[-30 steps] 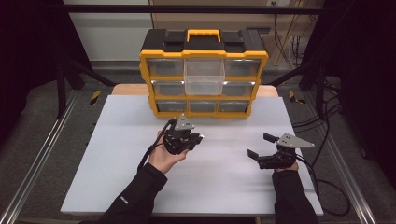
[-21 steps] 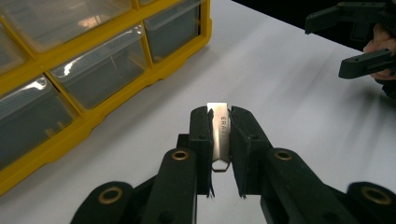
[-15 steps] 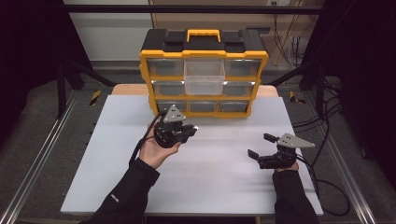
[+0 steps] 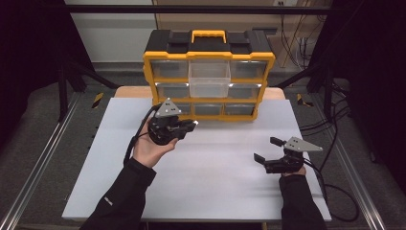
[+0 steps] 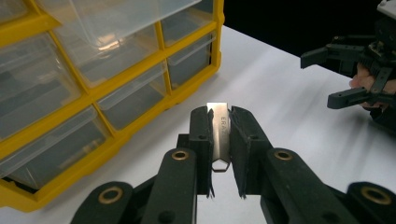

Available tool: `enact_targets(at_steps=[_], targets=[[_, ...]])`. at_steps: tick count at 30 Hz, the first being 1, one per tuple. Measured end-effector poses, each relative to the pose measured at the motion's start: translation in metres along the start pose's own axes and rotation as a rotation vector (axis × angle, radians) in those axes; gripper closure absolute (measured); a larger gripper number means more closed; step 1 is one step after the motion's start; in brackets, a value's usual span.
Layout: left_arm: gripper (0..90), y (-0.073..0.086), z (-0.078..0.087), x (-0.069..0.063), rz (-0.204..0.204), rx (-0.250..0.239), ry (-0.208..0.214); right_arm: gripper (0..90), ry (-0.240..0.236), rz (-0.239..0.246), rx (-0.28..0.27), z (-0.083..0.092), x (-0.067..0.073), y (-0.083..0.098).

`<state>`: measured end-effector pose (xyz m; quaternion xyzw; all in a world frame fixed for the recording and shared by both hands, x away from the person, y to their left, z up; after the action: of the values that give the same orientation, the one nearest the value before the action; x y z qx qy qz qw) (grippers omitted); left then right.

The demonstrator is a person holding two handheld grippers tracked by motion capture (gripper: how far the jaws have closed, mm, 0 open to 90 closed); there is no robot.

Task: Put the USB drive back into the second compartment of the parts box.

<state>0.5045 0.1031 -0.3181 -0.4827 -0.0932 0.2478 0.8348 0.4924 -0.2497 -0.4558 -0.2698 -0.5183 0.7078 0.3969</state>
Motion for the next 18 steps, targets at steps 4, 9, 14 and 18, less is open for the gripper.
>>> enact_targets(at_steps=[4, 9, 14, 18], targets=[[78.9, -0.004, 0.006, 0.001, -0.003, -0.011, -0.003, 2.3, 0.000, 0.001, 0.001, 0.000, 0.000, 0.000], [78.9, -0.009, 0.013, 0.003, -0.002, -0.022, -0.006, 2.3, 0.001, 0.000, 0.001, 0.000, 0.000, 0.000], [78.9, -0.015, 0.019, 0.003, -0.004, -0.036, -0.006, 2.3, -0.001, -0.001, 0.000, 0.000, 0.000, 0.000], [78.9, -0.020, 0.022, 0.003, -0.008, -0.042, -0.009, 2.3, 0.000, 0.000, 0.001, 0.000, 0.000, 0.000]])
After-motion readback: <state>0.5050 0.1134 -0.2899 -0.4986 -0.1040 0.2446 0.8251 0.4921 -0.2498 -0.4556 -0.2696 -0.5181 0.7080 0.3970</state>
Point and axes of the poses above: each handheld gripper's, and its own axes: z roughly backward along the jaws, y roughly out of its underside, x roughly to its left, the point moved 3 cm from there along -z, roughly forward along the jaws, and after that the axes turned 11 degrees about y, right-handed, at the moved point
